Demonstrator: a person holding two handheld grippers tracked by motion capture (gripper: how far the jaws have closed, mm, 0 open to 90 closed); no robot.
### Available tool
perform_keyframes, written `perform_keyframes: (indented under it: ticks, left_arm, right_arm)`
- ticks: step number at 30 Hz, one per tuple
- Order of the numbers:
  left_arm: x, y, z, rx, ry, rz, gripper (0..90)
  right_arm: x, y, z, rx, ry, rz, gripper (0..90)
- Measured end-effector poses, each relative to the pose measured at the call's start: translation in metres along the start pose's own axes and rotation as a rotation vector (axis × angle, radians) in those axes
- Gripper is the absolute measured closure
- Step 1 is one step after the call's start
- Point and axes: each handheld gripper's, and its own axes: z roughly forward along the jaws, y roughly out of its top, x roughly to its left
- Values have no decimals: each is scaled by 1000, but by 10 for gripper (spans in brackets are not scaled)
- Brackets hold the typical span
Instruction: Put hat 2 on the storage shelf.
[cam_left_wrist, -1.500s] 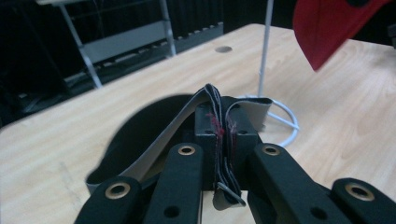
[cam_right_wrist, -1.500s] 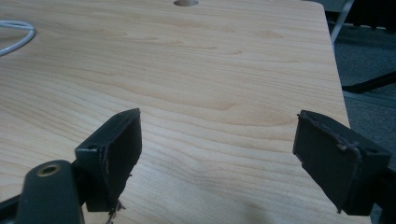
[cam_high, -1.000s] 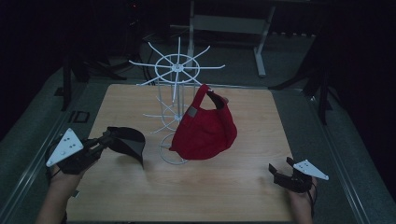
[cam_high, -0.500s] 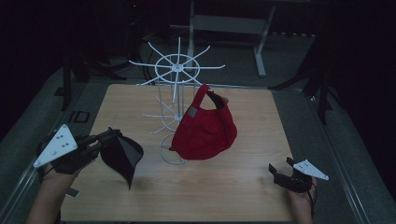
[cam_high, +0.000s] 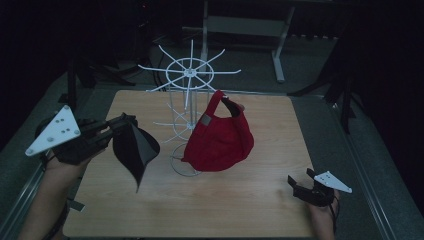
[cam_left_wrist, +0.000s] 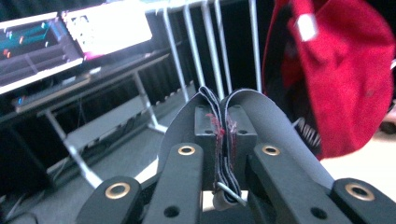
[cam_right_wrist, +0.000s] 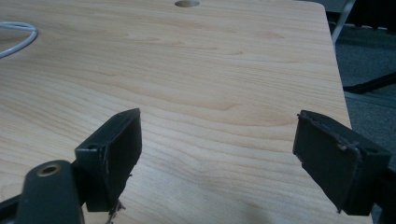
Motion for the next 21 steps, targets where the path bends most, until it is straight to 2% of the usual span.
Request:
perform_keyframes:
  ticks: [4,9,10,13,15,17,20,21]
  left_arm:
    - [2,21,-3,-30,-14,30,866]
    - [8,48,-1,-56,-6,59,865]
    - [8,48,-1,-56,-6,59,865]
    - [15,63,8,-63,-11,56,865]
    - [17,65,10,-64,-9,57,865]
    - [20,73,18,-72,-22,44,865]
    - [19,77,22,-72,-33,42,865]
    - [18,81,26,-75,-55,43,865]
  right_arm:
    - [0,0,0,0,1,1,154]
    - [0,0,0,0,2,1,155]
    - [0,0,0,0,2,1,155]
    - [0,0,0,2,2,1,155]
    - [0,0,0,2,2,1,155]
    - [0,0,0,2,3,1,155]
    - [0,0,0,2,2,1,155]
    - [0,0,0,4,1,-2,155]
